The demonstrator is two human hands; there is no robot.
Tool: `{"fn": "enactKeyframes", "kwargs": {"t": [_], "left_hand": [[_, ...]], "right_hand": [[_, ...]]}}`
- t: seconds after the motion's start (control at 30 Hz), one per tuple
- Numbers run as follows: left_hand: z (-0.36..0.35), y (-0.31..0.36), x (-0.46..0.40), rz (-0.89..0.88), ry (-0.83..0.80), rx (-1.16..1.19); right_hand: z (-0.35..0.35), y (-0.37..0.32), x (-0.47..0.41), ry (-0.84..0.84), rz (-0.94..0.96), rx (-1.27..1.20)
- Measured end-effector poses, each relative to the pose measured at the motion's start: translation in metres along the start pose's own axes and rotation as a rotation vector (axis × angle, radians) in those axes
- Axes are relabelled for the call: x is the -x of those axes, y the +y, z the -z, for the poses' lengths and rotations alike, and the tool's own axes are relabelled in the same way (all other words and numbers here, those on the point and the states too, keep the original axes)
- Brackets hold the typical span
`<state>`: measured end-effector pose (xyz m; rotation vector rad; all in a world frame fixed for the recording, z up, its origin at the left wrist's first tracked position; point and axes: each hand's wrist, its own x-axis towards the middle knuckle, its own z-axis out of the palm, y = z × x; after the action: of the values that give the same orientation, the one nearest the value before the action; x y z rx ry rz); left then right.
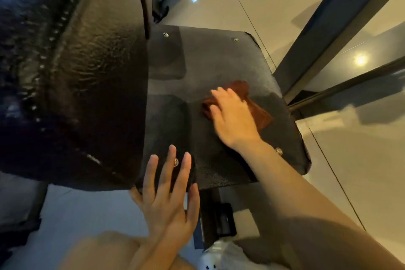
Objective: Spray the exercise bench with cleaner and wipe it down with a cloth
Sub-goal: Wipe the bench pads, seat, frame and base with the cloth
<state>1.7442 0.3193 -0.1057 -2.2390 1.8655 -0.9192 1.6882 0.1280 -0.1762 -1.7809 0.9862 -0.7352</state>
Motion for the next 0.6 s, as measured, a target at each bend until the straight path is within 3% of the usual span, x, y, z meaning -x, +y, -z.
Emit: {"fn": "enactKeyframes", "kwargs": {"t": [0.07, 0.13, 0.2, 0.37, 0.47, 0.53, 0.6], "left_hand": [[0.001, 0.001, -0.001, -0.012, -0.009, -0.037], [0.002, 0.0, -0.001, -0.004, -0.044, -0.052], [0.001, -0.001, 0.0, -0.009, -0.075, -0.052], [0.006, 0.002, 0.0, -0.025, -0.128, -0.049], [0.007, -0.002, 0.001, -0.017, -0.172, -0.041], [0.007, -0.001, 0.003, -0.01, -0.191, -0.035], [0.008, -0.001, 0.002, -0.018, -0.179, -0.015]], "right_hand": [[-0.015, -0.039, -0.022, -0.125, 0.331, -0.047], [-0.018, -0.044, -0.037, -0.203, 0.46, -0.032], [-0.012, -0.018, -0.045, -0.162, 0.367, -0.017], [0.03, 0.09, -0.045, 0.026, -0.104, 0.041], [0.029, 0.088, -0.044, 0.043, -0.232, 0.025], [0.018, 0.048, -0.045, -0.009, -0.188, 0.006], [-0.004, -0.007, -0.035, -0.074, 0.059, -0.019]]}}
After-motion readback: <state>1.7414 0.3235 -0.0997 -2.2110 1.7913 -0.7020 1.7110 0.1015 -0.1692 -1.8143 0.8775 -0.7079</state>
